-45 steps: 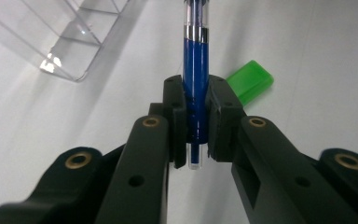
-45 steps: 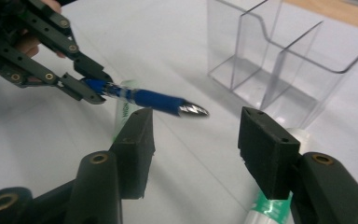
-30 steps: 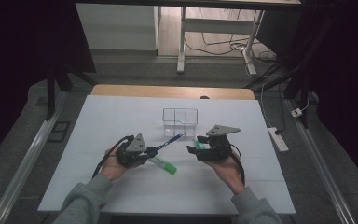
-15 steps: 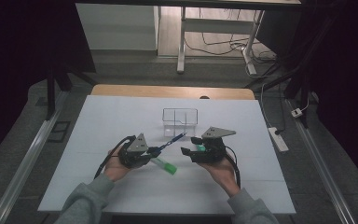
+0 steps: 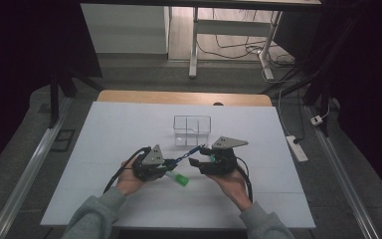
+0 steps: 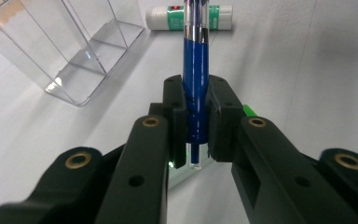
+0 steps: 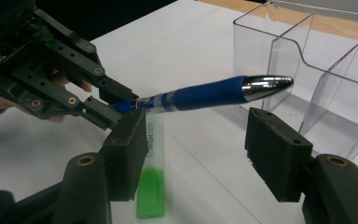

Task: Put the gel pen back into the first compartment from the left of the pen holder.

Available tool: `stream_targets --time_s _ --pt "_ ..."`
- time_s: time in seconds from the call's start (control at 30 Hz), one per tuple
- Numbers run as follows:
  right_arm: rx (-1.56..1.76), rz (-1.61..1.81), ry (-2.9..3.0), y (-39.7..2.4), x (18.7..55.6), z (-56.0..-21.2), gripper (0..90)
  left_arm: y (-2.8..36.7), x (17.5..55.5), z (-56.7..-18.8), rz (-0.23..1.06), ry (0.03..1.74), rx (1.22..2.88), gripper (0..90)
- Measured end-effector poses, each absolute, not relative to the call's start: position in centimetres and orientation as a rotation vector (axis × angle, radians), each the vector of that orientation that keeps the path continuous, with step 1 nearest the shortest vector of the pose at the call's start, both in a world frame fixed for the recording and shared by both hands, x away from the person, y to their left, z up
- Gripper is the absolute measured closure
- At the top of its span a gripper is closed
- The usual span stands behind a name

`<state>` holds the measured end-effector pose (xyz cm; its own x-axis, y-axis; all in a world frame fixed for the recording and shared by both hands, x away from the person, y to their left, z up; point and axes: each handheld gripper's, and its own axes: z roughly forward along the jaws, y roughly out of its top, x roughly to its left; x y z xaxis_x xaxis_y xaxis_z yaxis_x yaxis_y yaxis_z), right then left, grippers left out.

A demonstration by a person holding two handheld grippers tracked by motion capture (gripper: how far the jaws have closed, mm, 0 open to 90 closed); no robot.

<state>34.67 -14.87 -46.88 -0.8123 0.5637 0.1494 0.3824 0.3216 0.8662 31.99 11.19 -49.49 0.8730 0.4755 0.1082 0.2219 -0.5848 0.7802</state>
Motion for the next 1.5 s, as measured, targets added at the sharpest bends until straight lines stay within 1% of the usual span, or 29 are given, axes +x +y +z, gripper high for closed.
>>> stream_targets --time_s 0.33,0.53,0.77,0.97,1.23,1.37,1.5 --pt "0.888 1.526 2.373 -15.0 34.7 -46.7 41.6 10.4 31.8 -49.8 0.396 0.474 2.227 79.0" --pt "0.900 1.578 2.338 -15.3 34.8 -46.6 52.9 9.7 31.6 -50.0 0.459 0.450 2.275 78.8" --pt "0.849 1.675 2.353 -15.4 34.6 -46.3 66.9 9.8 31.7 -50.2 0.458 0.469 2.270 78.2" --pt "0.802 1.764 2.381 -15.3 34.3 -45.9 73.6 10.3 31.8 -49.9 0.400 0.476 2.246 77.2" --pt "0.772 1.864 2.395 -15.2 34.1 -45.6 78.8 10.5 31.8 -49.7 0.386 0.482 2.227 75.3" --pt "0.751 1.873 2.368 -15.2 33.9 -45.3 79.0 10.8 31.6 -49.3 0.397 0.492 2.203 70.1" --pt "0.756 1.858 2.320 -15.8 33.9 -45.0 79.0 11.3 31.7 -49.2 0.404 0.533 2.183 60.2"
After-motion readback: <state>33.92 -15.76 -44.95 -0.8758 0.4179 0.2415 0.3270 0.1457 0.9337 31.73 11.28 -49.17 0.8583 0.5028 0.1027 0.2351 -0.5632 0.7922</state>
